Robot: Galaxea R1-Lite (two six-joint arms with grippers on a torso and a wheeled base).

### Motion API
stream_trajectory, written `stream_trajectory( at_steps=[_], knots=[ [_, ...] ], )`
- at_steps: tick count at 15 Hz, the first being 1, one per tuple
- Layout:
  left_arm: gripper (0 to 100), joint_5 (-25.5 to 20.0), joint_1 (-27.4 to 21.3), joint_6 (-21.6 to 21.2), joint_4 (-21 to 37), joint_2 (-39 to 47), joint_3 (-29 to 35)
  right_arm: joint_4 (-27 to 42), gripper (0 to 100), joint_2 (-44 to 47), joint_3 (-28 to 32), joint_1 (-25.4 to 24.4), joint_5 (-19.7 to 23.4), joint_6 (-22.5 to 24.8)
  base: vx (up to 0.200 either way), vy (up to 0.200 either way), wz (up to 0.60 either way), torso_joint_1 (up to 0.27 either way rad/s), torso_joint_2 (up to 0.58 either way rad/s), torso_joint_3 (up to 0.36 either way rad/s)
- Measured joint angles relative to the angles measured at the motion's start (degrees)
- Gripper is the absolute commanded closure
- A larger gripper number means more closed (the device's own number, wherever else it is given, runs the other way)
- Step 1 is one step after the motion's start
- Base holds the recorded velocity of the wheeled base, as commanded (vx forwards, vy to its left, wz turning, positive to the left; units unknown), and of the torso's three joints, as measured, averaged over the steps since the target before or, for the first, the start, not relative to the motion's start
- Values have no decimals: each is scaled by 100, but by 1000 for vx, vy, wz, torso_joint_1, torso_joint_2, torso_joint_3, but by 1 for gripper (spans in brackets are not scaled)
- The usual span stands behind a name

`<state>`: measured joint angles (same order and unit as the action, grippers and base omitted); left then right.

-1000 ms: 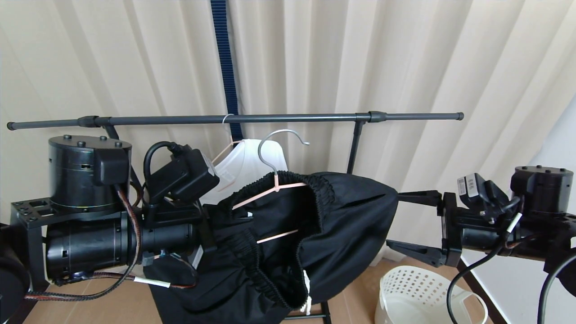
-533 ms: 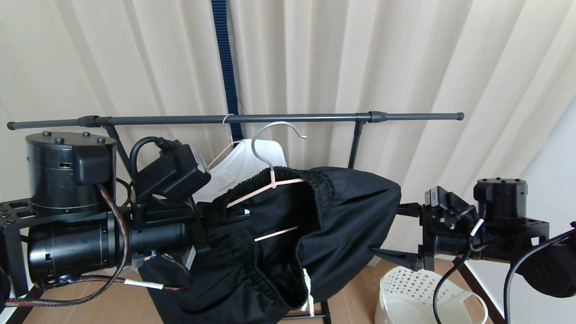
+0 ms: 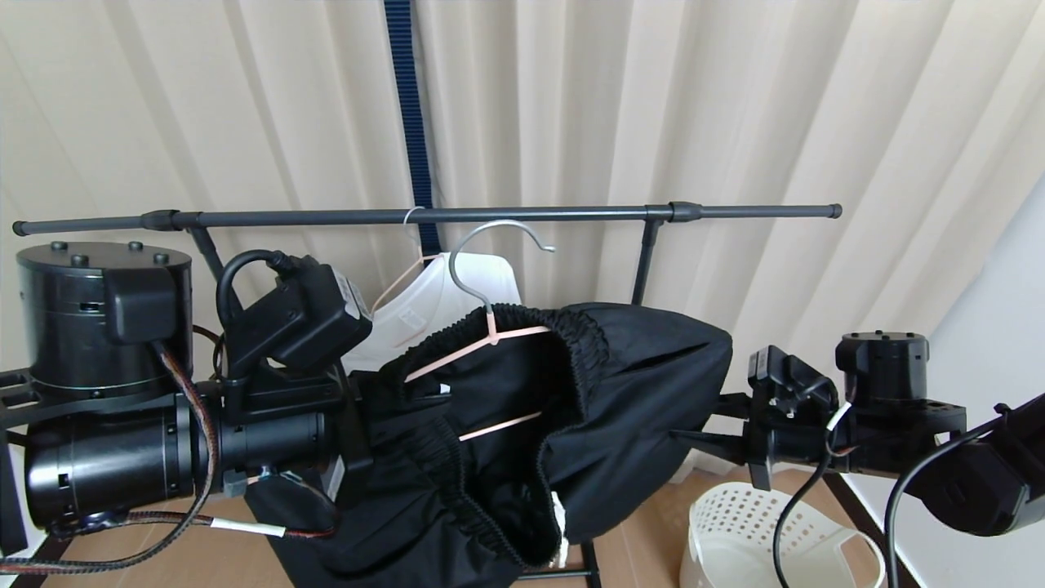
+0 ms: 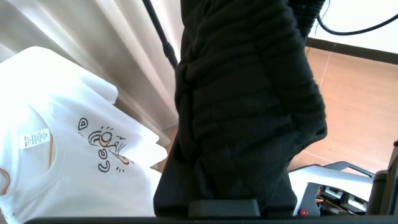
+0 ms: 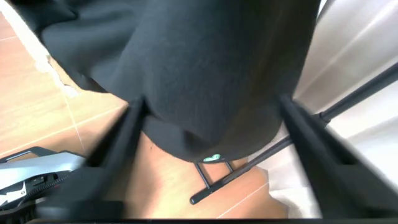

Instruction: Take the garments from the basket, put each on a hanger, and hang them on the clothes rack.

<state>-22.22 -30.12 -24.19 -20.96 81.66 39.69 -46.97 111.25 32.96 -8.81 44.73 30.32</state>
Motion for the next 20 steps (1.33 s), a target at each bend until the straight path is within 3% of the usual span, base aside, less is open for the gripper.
stream_trajectory(
  at_steps=[6,16,20],
  knots=[
    [100,-2,11,10,7,-72,-45,-5,100,222,229,190,-80,-2,0,0,0,0,0,0],
    [100,2,74,369,5,-151,2,20,100,689,527,444,-208,-29,0,0,0,0,0,0],
    [100,-9,91,388,5,-155,33,22,100,779,564,439,-538,-29,0,0,0,0,0,0]
  ],
)
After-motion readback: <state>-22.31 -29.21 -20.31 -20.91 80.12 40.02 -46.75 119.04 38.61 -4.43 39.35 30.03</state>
